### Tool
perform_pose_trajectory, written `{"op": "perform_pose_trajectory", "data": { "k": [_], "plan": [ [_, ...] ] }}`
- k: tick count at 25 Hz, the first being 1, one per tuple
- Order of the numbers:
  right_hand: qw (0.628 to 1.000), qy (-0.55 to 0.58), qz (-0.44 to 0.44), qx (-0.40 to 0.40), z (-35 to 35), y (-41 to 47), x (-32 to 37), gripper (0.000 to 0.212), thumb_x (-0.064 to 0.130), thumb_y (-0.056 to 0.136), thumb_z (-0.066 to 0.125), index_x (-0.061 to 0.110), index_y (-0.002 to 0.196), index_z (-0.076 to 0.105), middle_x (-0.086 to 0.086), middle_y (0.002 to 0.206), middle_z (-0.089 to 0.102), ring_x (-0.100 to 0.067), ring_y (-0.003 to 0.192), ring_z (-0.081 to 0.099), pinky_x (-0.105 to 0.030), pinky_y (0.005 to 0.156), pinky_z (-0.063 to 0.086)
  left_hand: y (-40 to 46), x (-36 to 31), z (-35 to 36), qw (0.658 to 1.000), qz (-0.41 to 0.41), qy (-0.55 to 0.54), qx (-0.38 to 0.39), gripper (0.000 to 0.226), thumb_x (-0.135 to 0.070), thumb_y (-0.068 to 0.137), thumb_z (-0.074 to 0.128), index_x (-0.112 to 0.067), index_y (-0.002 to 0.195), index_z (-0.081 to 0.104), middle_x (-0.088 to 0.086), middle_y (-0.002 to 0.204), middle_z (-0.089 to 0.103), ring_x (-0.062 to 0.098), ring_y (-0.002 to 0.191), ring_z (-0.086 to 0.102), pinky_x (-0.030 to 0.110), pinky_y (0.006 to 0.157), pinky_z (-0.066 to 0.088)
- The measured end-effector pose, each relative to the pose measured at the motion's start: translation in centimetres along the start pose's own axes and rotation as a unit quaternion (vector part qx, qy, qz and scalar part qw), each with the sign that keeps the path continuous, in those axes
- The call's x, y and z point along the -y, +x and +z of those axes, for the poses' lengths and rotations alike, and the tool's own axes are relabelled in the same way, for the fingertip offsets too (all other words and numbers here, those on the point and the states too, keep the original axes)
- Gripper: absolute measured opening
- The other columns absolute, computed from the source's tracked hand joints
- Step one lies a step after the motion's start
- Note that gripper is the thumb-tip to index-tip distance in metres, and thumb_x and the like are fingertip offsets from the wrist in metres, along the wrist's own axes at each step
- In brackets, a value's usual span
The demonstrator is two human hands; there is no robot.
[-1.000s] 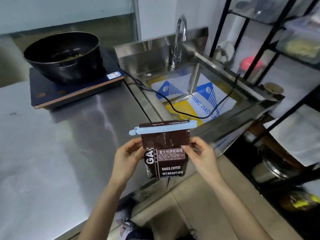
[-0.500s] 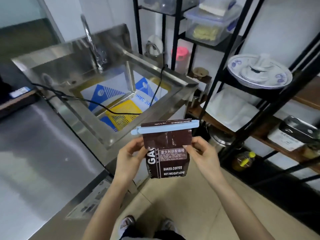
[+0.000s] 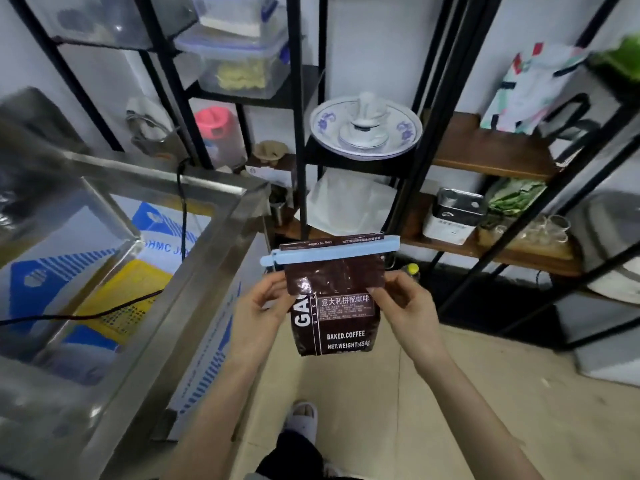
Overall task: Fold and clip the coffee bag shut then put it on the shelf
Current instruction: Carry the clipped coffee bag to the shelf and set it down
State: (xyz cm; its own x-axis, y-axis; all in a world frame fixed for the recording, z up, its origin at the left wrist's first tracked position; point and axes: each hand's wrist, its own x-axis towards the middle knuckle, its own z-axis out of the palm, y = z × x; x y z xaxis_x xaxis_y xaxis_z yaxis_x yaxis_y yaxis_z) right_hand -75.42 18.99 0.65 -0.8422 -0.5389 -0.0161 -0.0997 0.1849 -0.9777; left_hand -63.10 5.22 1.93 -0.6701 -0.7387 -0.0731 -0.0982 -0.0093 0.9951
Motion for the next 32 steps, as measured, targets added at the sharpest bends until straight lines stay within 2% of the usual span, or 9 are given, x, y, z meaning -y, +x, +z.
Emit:
{"op": "perform_pose_trajectory", "data": {
  "k": [2, 6, 10, 13, 16, 21, 25, 29, 32],
  "plan": [
    [1.000, -0.006, 0.001, -0.026, -0.6, 1.4, 0.4, 0.004, 0.010, 0.082, 0.059, 0.011, 0.083, 0.062, 0.005, 0.079, 0.065, -0.012, 0.077, 0.062, -0.026, 0.073, 0.052, 2.4, -0.6, 0.8, 0.999, 0.010, 0.009, 0.030, 0.021, -0.006, 0.079, 0.060, -0.021, 0.093, 0.065, -0.007, 0.088, 0.071, 0.013, 0.087, 0.064, 0.033, 0.084, 0.051],
    [0.995, -0.008, 0.013, -0.095, -1.5, 4.1, 0.6, 0.002, 0.011, 0.082, 0.059, 0.012, 0.081, 0.061, -0.003, 0.081, 0.066, -0.015, 0.077, 0.060, -0.043, 0.077, 0.052, 7.3, -2.1, 3.0, 0.994, 0.034, 0.005, 0.101, 0.024, -0.001, 0.080, 0.057, -0.021, 0.091, 0.064, -0.017, 0.077, 0.068, -0.011, 0.067, 0.061, 0.005, 0.058, 0.046],
    [0.986, 0.002, 0.017, -0.167, -3.5, 6.1, 0.6, 0.010, 0.009, 0.082, 0.059, 0.018, 0.078, 0.062, -0.004, 0.084, 0.068, -0.016, 0.079, 0.062, -0.044, 0.080, 0.053, 11.2, -2.9, 6.4, 0.984, 0.061, 0.029, 0.166, 0.031, -0.002, 0.080, 0.058, -0.031, 0.087, 0.062, -0.016, 0.088, 0.065, -0.003, 0.082, 0.063, 0.003, 0.070, 0.046],
    [0.978, 0.011, 0.030, -0.208, -6.0, 7.3, 0.5, 0.008, 0.011, 0.082, 0.059, 0.017, 0.078, 0.062, -0.004, 0.082, 0.068, -0.021, 0.080, 0.063, -0.047, 0.077, 0.054, 13.3, -3.2, 9.7, 0.976, 0.063, 0.044, 0.202, 0.035, -0.003, 0.079, 0.059, -0.038, 0.079, 0.062, -0.025, 0.073, 0.069, -0.010, 0.078, 0.062, 0.003, 0.070, 0.046],
    [0.972, 0.021, 0.037, -0.232, -9.1, 8.9, 0.1, 0.010, 0.011, 0.082, 0.058, 0.017, 0.076, 0.061, -0.003, 0.078, 0.068, -0.016, 0.077, 0.062, -0.043, 0.070, 0.053, 14.8, -3.8, 13.7, 0.968, 0.063, 0.050, 0.237, 0.035, -0.003, 0.081, 0.057, -0.037, 0.076, 0.061, -0.033, 0.069, 0.068, -0.013, 0.072, 0.060, 0.008, 0.068, 0.049],
    [0.970, 0.034, 0.044, -0.237, -16.1, 12.7, -1.5, 0.014, 0.013, 0.082, 0.059, 0.023, 0.072, 0.062, 0.003, 0.080, 0.069, -0.015, 0.082, 0.065, -0.037, 0.075, 0.054, 16.5, -4.6, 21.9, 0.971, 0.062, 0.049, 0.224, 0.032, -0.003, 0.081, 0.056, -0.033, 0.075, 0.062, -0.018, 0.073, 0.069, -0.012, 0.070, 0.059, 0.008, 0.066, 0.049],
    [0.974, 0.015, 0.031, -0.223, -22.5, 16.1, -2.5, 0.005, 0.013, 0.081, 0.060, 0.016, 0.078, 0.063, 0.004, 0.083, 0.069, -0.005, 0.077, 0.063, -0.014, 0.067, 0.049, 17.3, -5.6, 28.6, 0.976, 0.066, 0.045, 0.203, 0.030, -0.003, 0.081, 0.056, -0.032, 0.078, 0.061, -0.014, 0.083, 0.065, -0.015, 0.070, 0.059, 0.006, 0.068, 0.047],
    [0.980, 0.002, 0.023, -0.196, -27.5, 19.6, -3.2, 0.004, 0.014, 0.081, 0.061, 0.013, 0.082, 0.064, 0.004, 0.084, 0.069, -0.006, 0.077, 0.063, -0.019, 0.070, 0.050, 18.1, -6.3, 33.7, 0.983, 0.059, 0.026, 0.169, 0.027, 0.000, 0.080, 0.056, -0.025, 0.085, 0.064, -0.013, 0.082, 0.066, -0.014, 0.068, 0.060, 0.005, 0.067, 0.048],
    [0.986, 0.020, 0.012, -0.166, -29.3, 22.1, -3.2, 0.006, 0.011, 0.081, 0.060, 0.015, 0.078, 0.062, 0.009, 0.078, 0.066, 0.002, 0.069, 0.061, -0.012, 0.064, 0.049, 19.2, -6.5, 35.9, 0.989, 0.050, 0.021, 0.140, 0.025, -0.002, 0.081, 0.057, -0.026, 0.085, 0.064, -0.013, 0.083, 0.067, -0.012, 0.069, 0.060, 0.004, 0.066, 0.047]
  ]
}}
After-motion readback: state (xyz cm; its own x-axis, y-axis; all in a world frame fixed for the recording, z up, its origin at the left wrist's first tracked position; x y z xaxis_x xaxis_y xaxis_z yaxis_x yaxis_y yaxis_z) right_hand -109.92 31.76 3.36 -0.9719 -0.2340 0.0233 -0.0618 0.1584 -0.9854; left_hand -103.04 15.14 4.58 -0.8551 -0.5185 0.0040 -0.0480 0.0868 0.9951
